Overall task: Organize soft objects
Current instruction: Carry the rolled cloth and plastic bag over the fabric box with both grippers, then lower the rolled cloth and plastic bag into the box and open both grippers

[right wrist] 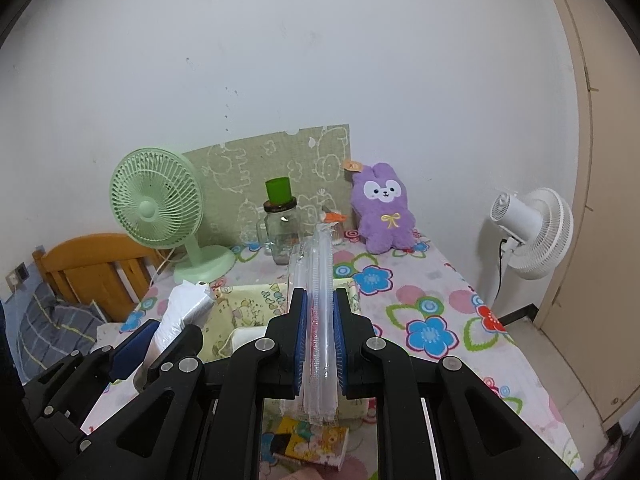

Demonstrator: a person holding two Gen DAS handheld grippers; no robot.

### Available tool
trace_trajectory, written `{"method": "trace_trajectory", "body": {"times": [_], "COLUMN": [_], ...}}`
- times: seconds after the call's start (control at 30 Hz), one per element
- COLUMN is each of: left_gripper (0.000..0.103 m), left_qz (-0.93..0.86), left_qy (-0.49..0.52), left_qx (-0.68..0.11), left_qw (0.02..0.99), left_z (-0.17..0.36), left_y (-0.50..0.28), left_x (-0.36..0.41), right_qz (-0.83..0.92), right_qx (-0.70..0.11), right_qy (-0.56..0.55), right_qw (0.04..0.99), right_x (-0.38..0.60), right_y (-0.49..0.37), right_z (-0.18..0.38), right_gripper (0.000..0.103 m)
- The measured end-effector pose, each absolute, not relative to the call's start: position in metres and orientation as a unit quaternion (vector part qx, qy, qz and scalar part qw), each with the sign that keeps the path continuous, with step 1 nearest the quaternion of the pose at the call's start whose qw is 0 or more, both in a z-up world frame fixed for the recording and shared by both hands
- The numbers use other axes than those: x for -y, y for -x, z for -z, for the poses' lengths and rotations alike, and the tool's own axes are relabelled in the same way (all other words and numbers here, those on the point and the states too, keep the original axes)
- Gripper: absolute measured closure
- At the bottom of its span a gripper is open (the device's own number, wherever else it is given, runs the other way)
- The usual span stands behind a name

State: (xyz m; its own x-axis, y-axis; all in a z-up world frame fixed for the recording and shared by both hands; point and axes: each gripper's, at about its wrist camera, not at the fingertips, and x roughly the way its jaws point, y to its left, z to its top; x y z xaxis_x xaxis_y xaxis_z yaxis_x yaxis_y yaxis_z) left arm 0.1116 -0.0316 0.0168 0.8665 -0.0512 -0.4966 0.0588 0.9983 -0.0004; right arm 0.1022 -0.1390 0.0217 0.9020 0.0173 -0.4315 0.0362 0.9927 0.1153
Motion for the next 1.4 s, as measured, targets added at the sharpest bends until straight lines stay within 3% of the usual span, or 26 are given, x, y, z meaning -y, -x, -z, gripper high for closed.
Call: {"method": "trace_trajectory", "body": {"times": [0.57,0.67,0.77,0.8,1.1,1.4], "left_gripper": [0.072,0.058,0.033,0.03,0.011,0.008], "left_qz": [0.025,0.03,0.023,0.017,0.033,0.038], "left_qy": [0.005,0.01,0.008,0.004,-0.009,-0.008], "left_qx": [-0.283,-0.297,-0.308,-0.309,-0.338,-0.354], "left_qw": [0.959,0.954,0.951,0.951,0.941,0.934], "left_z": [0.014,0.023,0.031,0.033,0.046,0.046], "left_y": [-0.171,-0.181,-0.187,-0.188,-0.196,-0.196], "left_x": [0.033,0.032,0.031,0.032,0.033,0.027], "right_qz": [0.007,0.004,0.0,-0.001,-0.021,-0.098], "right_qx": [-0.241,-0.246,-0.252,-0.254,-0.273,-0.308], "right_qy": [-0.055,-0.06,-0.059,-0.057,-0.051,-0.061], "right_qw": [0.969,0.967,0.966,0.965,0.96,0.944], "right_x": [0.14,0.14,0.138,0.138,0.137,0.127], "right_y": [-0.161,-0.171,-0.178,-0.18,-0.196,-0.215], "right_z": [0.006,0.013,0.021,0.023,0.037,0.047], "right_gripper": [0.087,0.087,0.087,0.087,0.088,0.088]}}
